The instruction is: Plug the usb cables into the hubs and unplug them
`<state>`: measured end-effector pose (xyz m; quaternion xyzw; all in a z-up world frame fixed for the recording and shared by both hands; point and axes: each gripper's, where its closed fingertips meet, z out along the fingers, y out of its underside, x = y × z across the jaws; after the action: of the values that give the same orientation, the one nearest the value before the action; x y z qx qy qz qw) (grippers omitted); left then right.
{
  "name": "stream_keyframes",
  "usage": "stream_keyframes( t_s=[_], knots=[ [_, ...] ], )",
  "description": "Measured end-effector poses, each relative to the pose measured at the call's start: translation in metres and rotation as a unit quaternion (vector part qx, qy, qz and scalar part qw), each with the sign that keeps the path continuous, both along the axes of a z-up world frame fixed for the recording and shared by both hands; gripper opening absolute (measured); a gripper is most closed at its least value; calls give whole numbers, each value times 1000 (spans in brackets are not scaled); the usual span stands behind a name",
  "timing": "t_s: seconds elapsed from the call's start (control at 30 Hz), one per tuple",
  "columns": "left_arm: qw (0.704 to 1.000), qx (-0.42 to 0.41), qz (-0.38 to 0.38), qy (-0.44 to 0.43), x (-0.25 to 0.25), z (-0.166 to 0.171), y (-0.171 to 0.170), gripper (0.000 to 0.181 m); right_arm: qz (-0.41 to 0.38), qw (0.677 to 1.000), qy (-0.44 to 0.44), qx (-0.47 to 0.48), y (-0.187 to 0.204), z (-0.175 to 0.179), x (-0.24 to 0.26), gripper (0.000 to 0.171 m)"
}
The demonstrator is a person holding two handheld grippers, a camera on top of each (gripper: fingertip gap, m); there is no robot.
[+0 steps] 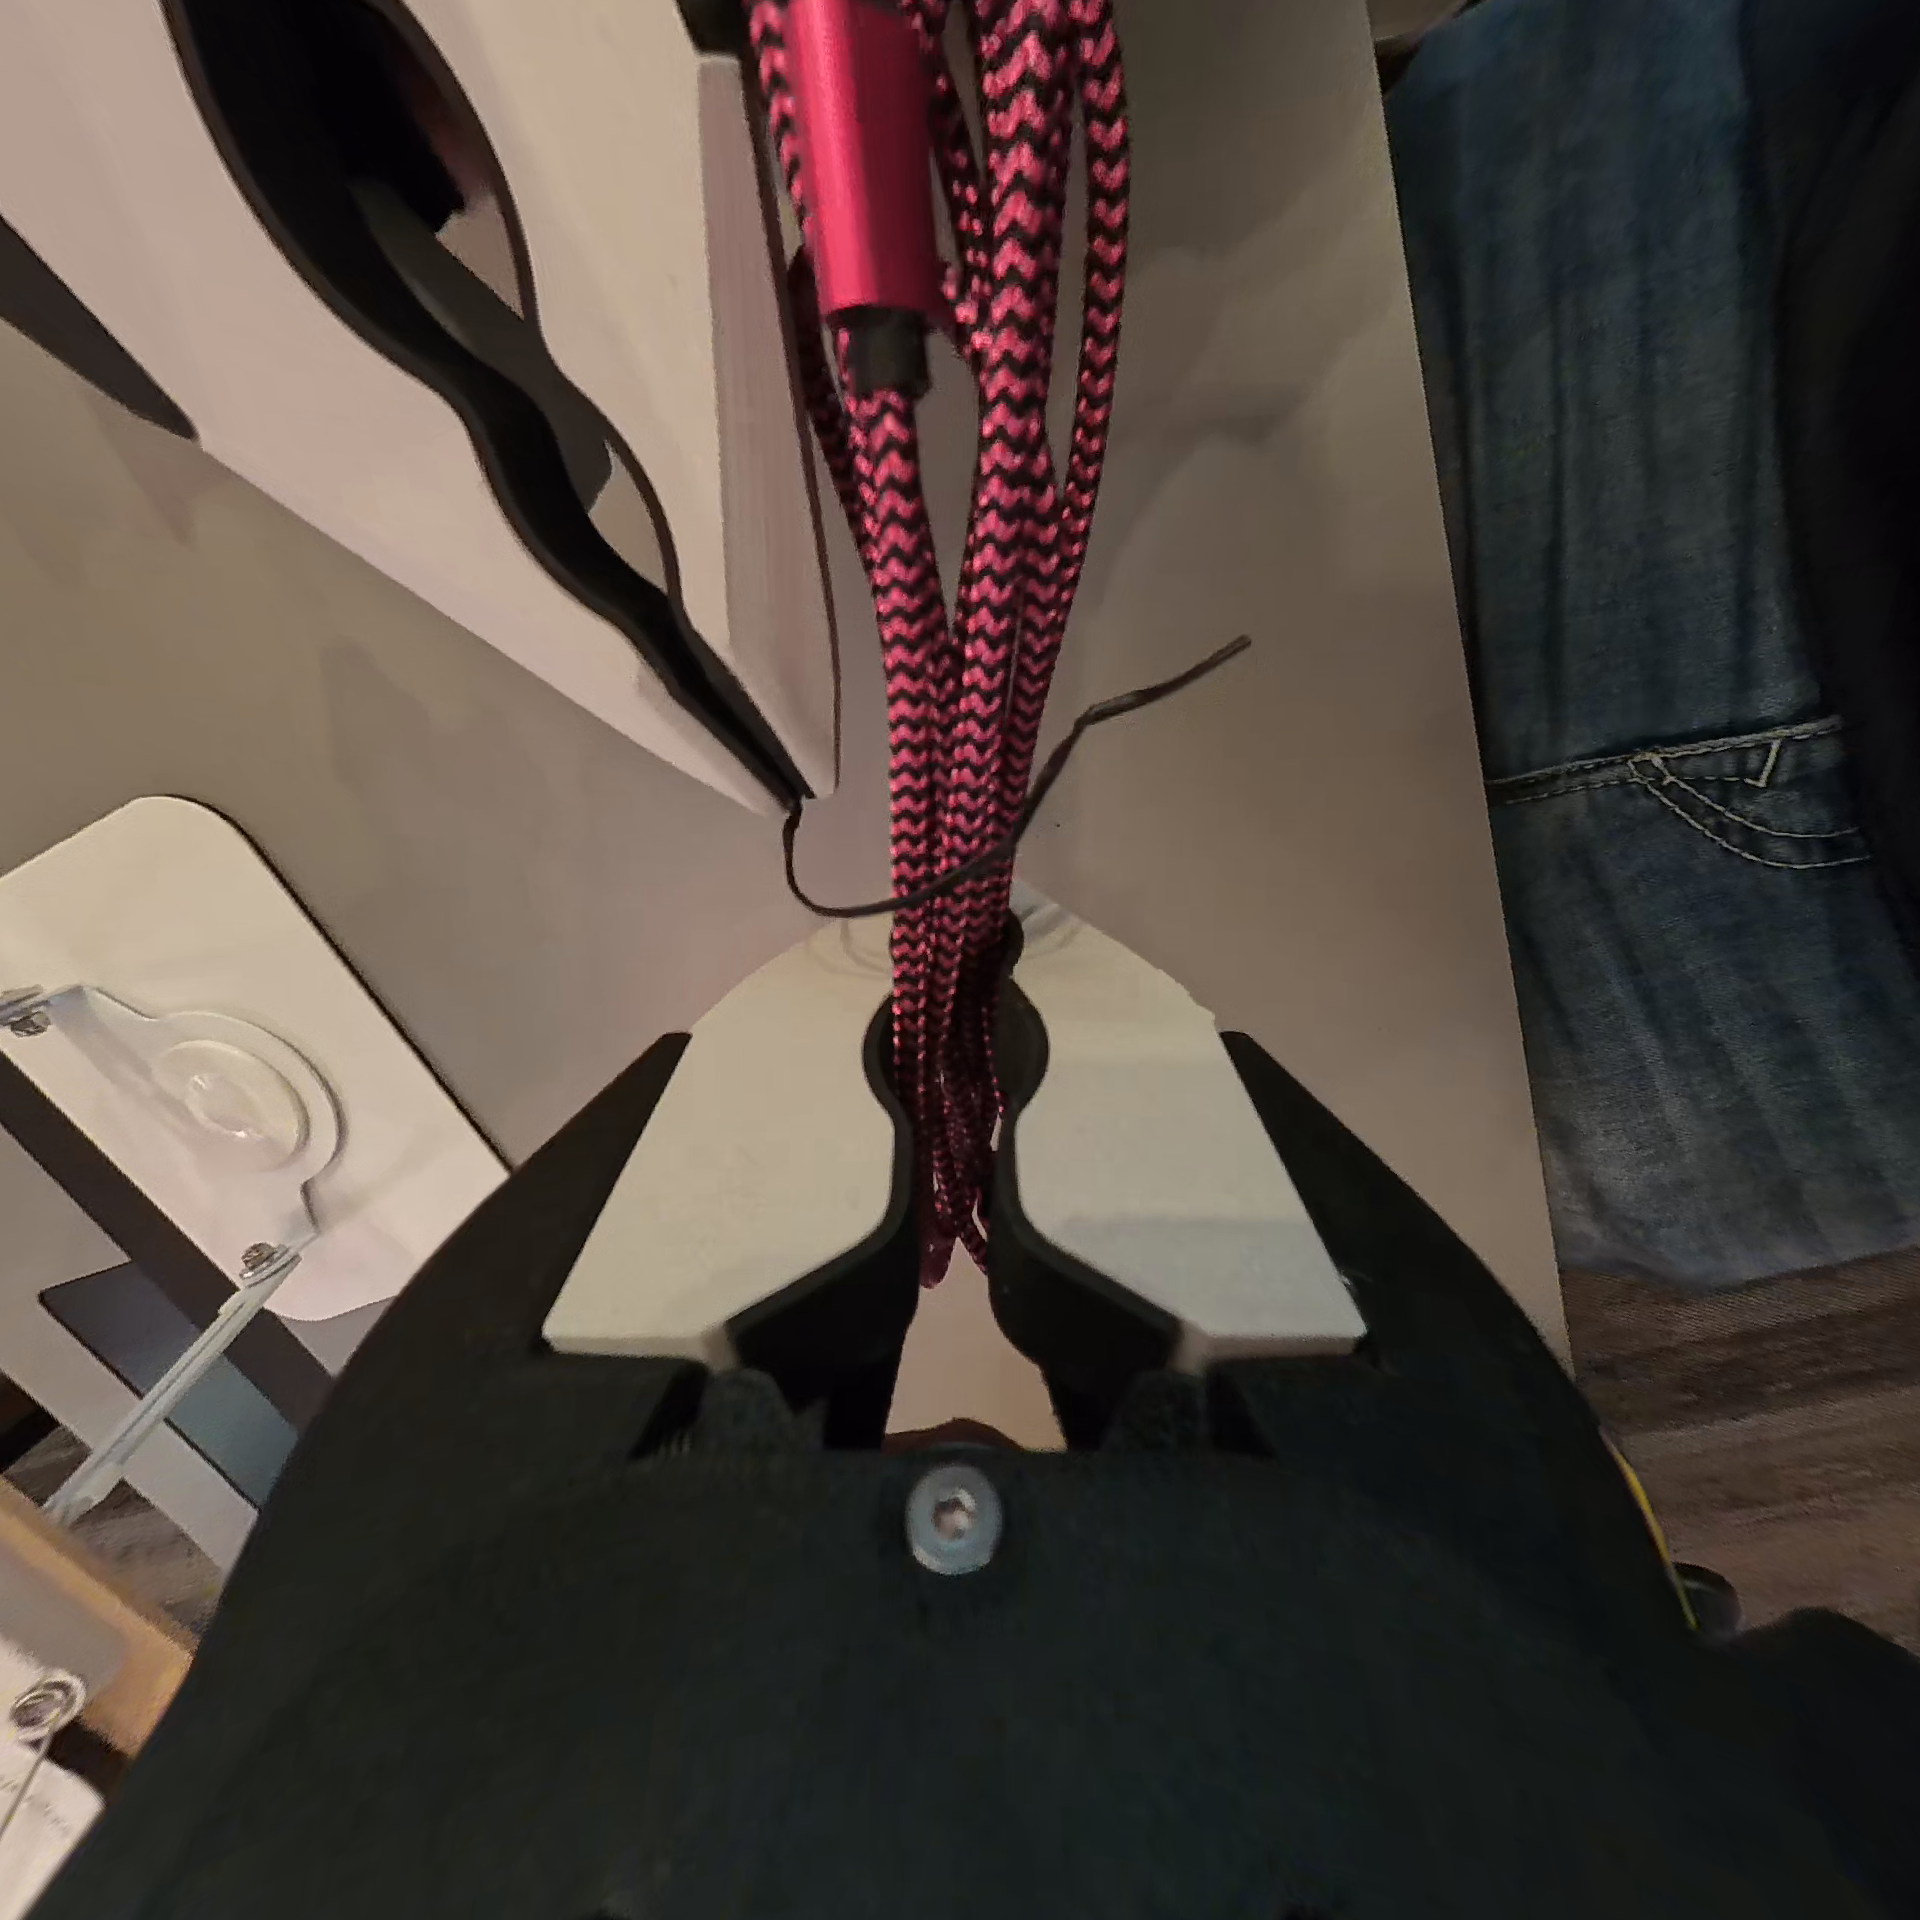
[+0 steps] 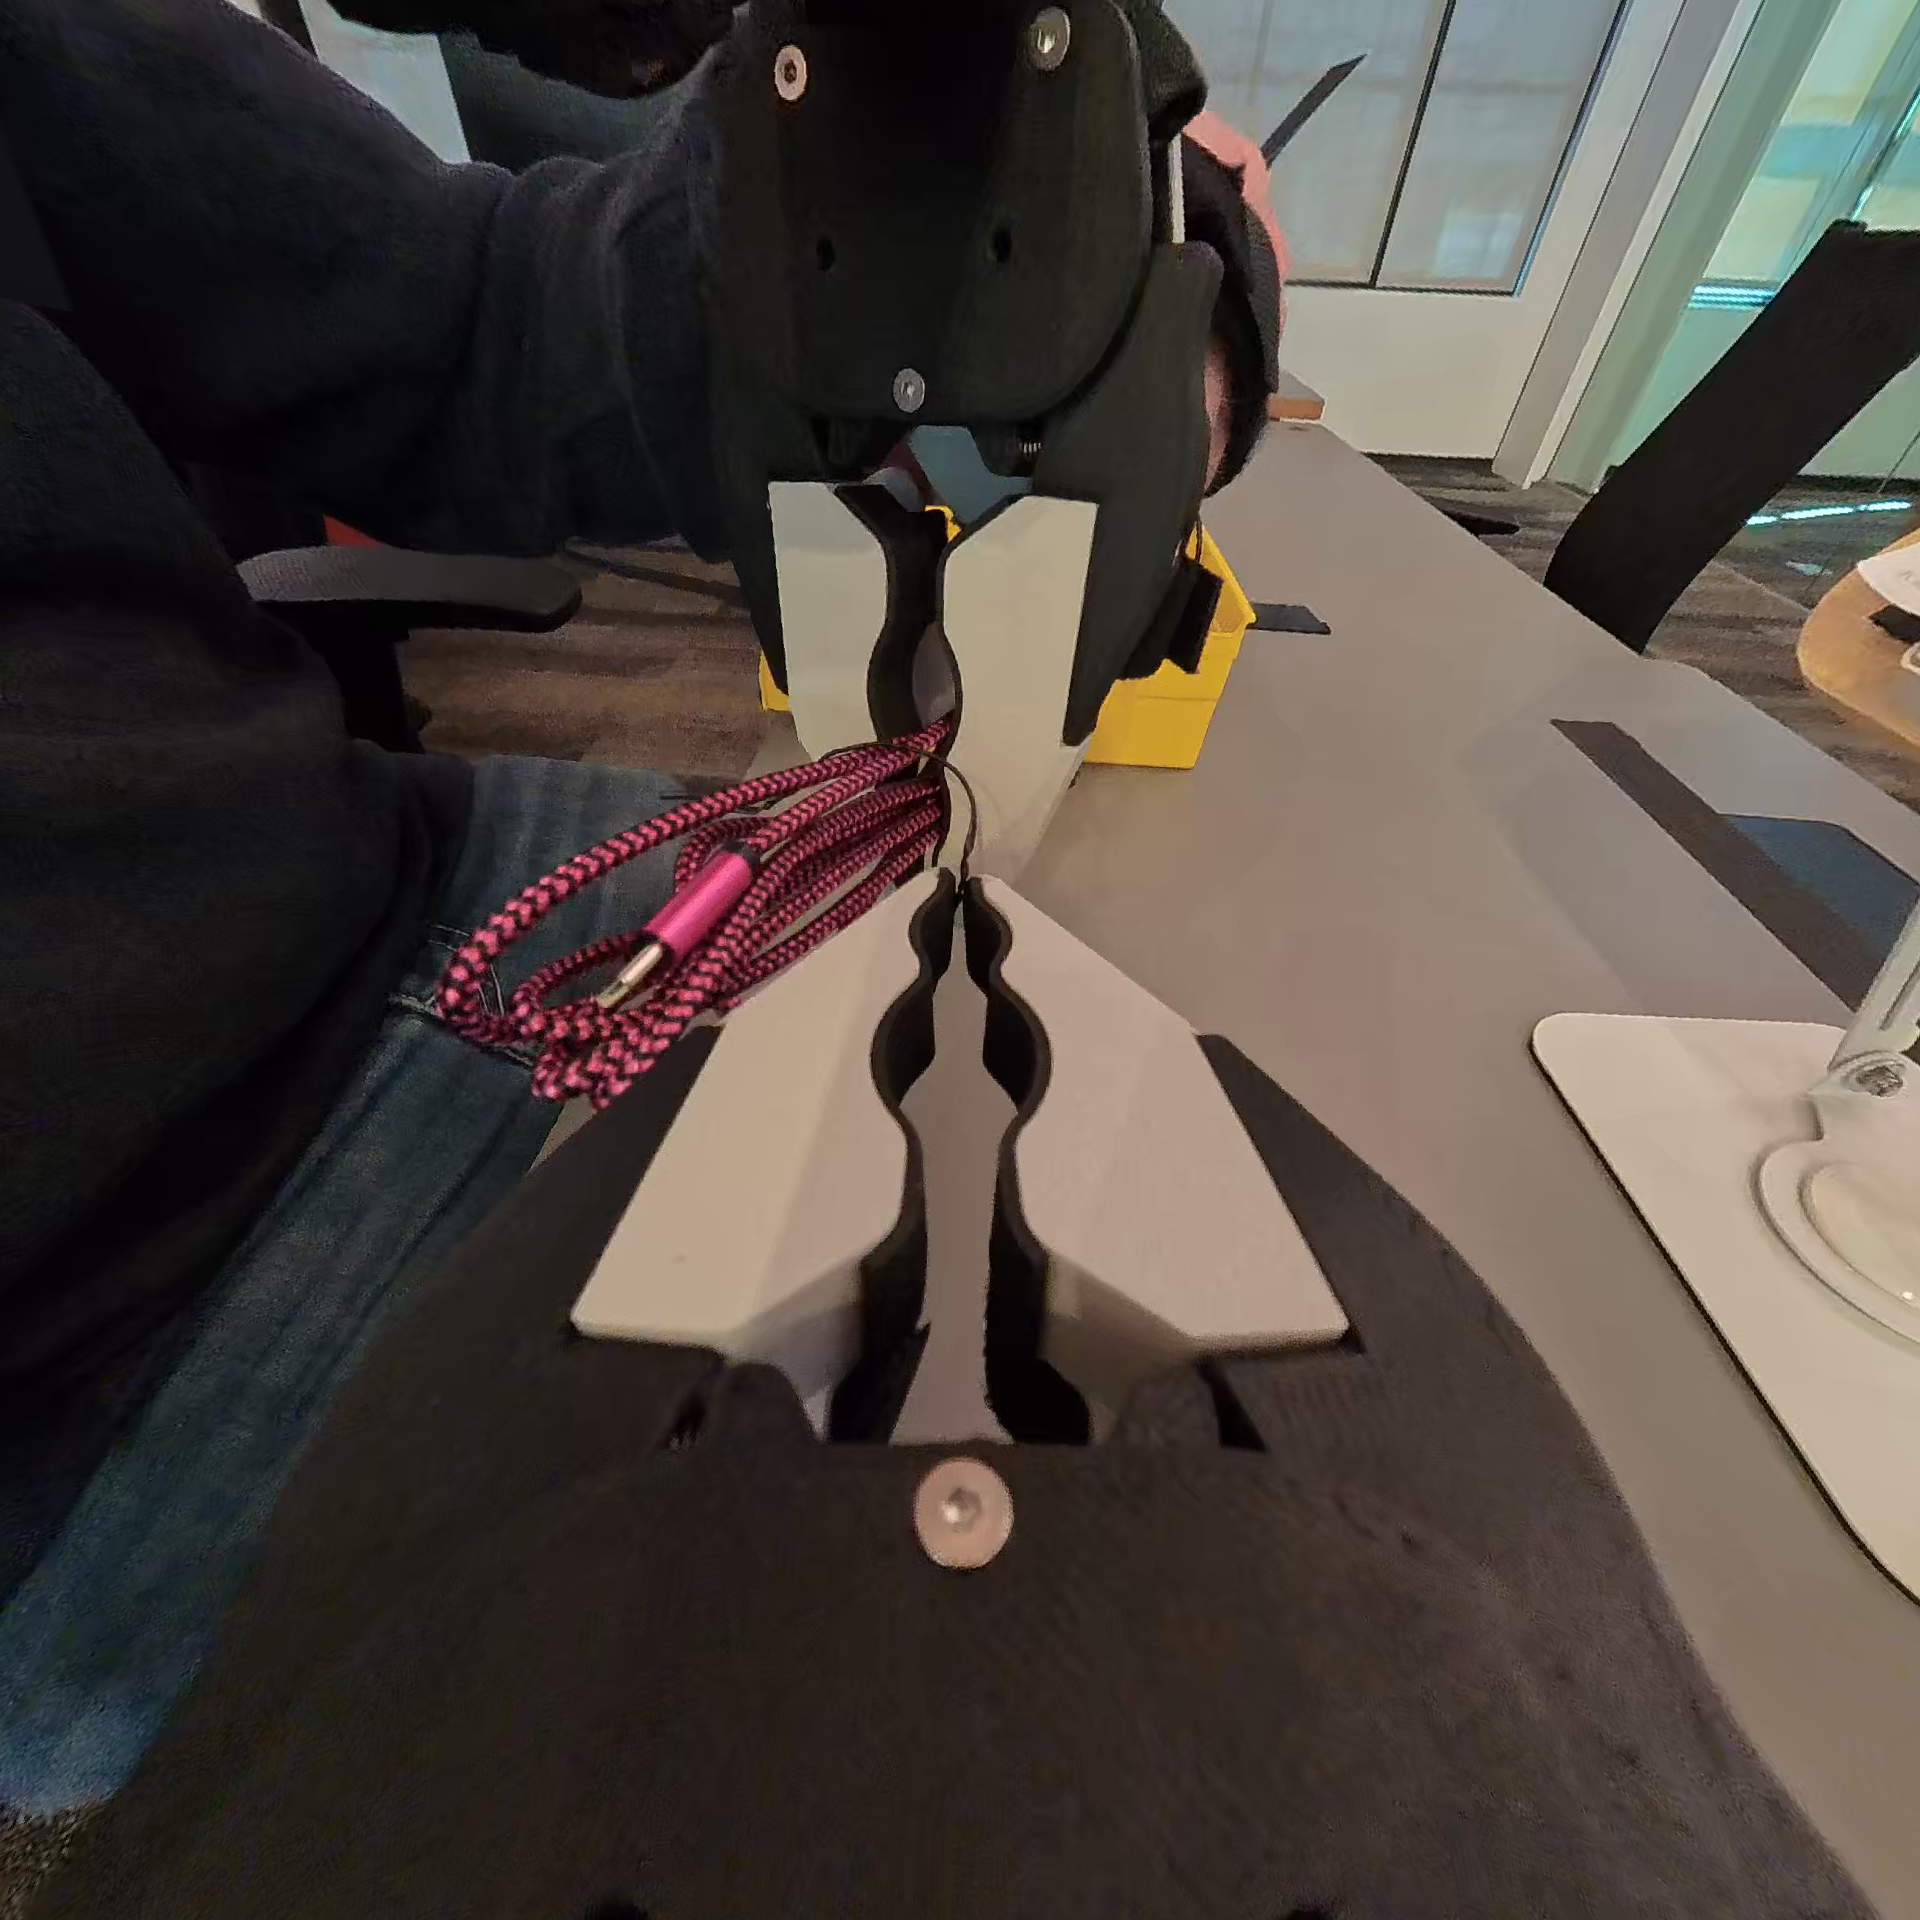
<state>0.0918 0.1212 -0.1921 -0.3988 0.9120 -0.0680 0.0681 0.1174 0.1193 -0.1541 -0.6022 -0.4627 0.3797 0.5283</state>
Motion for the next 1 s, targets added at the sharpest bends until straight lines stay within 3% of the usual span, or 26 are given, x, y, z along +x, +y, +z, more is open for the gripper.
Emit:
stream_keyframes(
  t_s=[0.57,0.93,1.0],
  knots=[
    [1000,6,-12,9,2,6,6,7,-9,998,63,3,6,8,3,6],
    [1000,-4,3,7,2,12,14,7,-87,984,151,-47,26,7,36,52],
    [1000,-12,8,8,2,12,16,7,-106,983,139,-53,29,1,38,52]
  ],
)
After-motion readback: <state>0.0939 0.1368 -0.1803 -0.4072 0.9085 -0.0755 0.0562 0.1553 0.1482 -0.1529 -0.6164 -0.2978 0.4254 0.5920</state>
